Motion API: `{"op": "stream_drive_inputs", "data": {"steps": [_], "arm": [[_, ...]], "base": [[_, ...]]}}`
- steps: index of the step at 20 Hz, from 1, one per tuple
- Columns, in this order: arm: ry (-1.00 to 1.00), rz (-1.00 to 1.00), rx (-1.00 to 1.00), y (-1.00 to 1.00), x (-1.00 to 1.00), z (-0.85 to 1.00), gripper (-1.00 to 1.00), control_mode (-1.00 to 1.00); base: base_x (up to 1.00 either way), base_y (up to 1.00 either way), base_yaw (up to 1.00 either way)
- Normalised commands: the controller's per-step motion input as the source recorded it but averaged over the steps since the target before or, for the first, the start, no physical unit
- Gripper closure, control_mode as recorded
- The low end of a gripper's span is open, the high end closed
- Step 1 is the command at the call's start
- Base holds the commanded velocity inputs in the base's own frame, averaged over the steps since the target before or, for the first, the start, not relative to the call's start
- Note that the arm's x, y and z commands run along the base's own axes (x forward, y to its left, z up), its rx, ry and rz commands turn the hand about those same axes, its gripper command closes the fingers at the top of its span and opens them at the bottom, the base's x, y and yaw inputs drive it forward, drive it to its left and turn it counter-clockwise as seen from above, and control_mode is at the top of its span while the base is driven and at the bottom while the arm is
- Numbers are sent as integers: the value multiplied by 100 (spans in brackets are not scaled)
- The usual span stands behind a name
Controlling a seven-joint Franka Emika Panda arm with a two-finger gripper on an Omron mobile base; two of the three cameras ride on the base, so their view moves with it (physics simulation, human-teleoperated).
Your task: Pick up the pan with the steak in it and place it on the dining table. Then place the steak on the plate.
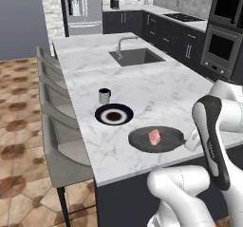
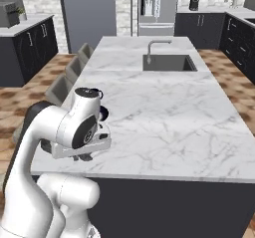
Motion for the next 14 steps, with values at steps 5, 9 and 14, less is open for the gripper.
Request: {"op": "stream_drive_inputs", "data": {"steps": [5,9,14], "arm": [[8,0,0,3,50,-34,100,-100],[1,0,0,5,53,-33,100,-100],[0,0,0,11,57,-41,100,-100]], "base": [[0,0,0],[0,0,0],[0,0,0]]}}
